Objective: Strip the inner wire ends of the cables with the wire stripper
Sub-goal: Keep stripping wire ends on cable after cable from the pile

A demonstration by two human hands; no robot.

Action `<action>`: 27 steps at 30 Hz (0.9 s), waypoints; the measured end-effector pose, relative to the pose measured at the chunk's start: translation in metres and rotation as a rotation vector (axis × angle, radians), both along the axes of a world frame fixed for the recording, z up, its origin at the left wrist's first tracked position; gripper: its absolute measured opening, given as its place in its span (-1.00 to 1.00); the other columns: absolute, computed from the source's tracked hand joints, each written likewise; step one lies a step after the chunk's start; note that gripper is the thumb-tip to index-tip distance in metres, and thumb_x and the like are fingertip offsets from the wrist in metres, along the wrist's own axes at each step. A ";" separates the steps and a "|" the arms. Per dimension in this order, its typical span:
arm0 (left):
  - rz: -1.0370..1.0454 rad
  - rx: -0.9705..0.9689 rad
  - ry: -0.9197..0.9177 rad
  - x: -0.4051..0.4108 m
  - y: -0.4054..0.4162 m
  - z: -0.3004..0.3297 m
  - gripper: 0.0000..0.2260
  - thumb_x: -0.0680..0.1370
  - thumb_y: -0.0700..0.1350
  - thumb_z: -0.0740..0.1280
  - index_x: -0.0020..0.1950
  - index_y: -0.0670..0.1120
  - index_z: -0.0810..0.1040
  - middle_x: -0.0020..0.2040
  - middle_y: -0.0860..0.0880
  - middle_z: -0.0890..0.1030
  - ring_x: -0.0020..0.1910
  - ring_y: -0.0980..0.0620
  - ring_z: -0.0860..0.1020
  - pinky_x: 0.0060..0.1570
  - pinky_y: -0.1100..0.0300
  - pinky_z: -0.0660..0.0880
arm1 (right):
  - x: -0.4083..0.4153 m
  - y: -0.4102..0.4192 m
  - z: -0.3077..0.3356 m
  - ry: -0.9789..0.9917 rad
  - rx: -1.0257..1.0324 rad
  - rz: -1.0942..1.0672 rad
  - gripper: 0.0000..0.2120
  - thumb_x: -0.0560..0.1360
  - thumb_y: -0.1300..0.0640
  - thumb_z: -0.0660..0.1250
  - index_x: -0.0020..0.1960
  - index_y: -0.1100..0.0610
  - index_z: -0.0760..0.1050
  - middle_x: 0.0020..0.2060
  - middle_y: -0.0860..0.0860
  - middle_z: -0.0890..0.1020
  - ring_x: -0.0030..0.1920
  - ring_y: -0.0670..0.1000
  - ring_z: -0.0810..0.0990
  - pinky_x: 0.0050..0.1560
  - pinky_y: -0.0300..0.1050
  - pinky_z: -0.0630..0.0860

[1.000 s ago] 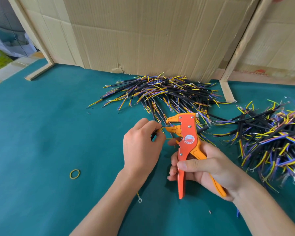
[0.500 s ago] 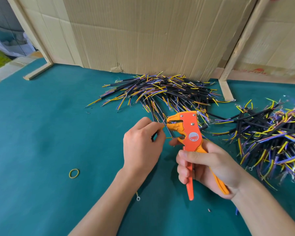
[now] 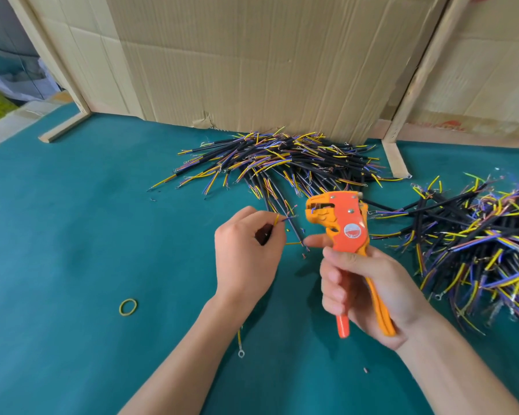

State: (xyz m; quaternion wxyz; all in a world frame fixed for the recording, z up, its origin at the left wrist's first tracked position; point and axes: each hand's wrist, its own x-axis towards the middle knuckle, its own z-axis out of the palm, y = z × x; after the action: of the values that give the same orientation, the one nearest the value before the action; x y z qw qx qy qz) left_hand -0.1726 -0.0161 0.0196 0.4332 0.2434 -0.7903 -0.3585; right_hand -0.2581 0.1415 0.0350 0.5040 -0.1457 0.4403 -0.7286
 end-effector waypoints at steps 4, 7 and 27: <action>-0.001 0.192 0.025 0.000 -0.003 0.002 -0.91 0.45 -0.24 0.48 -0.21 -0.06 0.70 -0.39 0.07 0.56 -0.43 0.17 0.45 -0.34 0.34 0.37 | -0.013 0.008 0.002 0.020 -0.018 0.008 -0.52 0.32 0.23 0.55 0.21 0.33 0.60 -0.18 0.27 0.55 -0.25 0.19 0.56 -0.23 0.11 0.57; -0.008 0.259 0.014 -0.001 -0.003 0.001 -0.86 0.45 -0.22 0.48 -0.29 -0.04 0.64 -0.47 0.14 0.48 -0.48 0.20 0.37 -0.37 0.42 0.30 | -0.014 0.011 0.001 0.015 -0.018 0.063 -0.41 0.30 0.21 0.60 0.28 0.35 0.56 -0.11 0.29 0.58 -0.18 0.24 0.59 -0.14 0.16 0.60; -0.280 0.602 0.041 -0.005 -0.008 -0.005 -0.84 0.60 -0.12 0.41 -0.19 -0.10 0.62 -0.38 0.05 0.57 -0.47 0.13 0.43 -0.43 0.35 0.36 | -0.018 0.010 -0.005 0.130 0.022 -0.073 -0.46 0.36 0.25 0.40 0.34 0.30 0.51 -0.17 0.31 0.57 -0.22 0.25 0.59 -0.19 0.12 0.60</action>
State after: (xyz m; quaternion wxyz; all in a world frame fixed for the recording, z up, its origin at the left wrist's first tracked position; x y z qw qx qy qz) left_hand -0.1776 -0.0245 0.0146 0.3044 0.2420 -0.6658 -0.6368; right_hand -0.2758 0.1515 0.0302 0.4490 -0.1709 0.4850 -0.7308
